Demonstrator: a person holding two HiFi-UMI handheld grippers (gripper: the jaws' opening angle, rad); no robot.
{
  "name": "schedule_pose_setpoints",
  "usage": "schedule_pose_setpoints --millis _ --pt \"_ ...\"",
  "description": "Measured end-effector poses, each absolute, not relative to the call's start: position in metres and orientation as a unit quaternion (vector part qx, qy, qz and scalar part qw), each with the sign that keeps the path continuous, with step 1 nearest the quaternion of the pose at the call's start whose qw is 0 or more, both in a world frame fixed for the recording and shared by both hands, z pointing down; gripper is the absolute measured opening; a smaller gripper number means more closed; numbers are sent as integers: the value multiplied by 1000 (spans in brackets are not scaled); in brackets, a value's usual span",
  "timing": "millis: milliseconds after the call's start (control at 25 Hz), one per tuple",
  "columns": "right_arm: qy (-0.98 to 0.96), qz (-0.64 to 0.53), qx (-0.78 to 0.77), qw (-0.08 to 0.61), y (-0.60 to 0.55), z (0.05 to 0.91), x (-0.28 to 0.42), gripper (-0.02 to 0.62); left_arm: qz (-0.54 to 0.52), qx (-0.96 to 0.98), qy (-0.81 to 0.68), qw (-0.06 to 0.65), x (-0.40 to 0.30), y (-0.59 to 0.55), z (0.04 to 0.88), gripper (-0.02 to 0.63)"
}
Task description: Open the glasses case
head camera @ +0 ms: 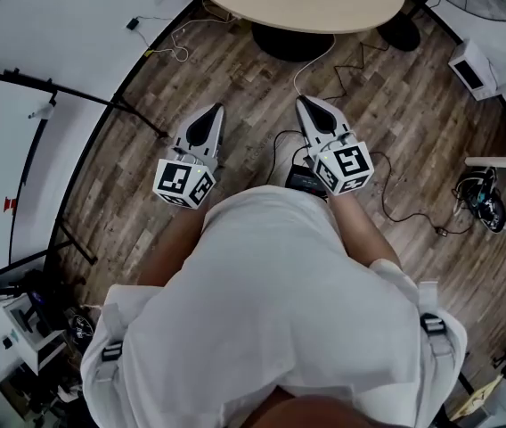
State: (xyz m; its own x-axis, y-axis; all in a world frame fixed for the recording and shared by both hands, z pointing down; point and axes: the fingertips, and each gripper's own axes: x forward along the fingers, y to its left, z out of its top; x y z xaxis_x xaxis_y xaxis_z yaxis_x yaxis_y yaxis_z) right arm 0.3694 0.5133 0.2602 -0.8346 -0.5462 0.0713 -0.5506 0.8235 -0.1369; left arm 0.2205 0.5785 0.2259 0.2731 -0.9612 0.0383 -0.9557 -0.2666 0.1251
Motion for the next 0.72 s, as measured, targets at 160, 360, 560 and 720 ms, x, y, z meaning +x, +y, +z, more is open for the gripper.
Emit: schedule_pose_setpoints --millis 160,360,560,720 --pt "-955 89 282 9 508 266 378 26 -12 795 -601 81 228 580 236 12" --pt "-959 77 271 2 496 264 389 26 -4 771 -630 93 219 582 245 12" --pt "-952 103 288 -16 472 261 391 27 14 783 -612 107 213 572 249 12" --pt "-953 102 284 -32 462 249 380 26 40 798 -594 95 209 556 253 12"
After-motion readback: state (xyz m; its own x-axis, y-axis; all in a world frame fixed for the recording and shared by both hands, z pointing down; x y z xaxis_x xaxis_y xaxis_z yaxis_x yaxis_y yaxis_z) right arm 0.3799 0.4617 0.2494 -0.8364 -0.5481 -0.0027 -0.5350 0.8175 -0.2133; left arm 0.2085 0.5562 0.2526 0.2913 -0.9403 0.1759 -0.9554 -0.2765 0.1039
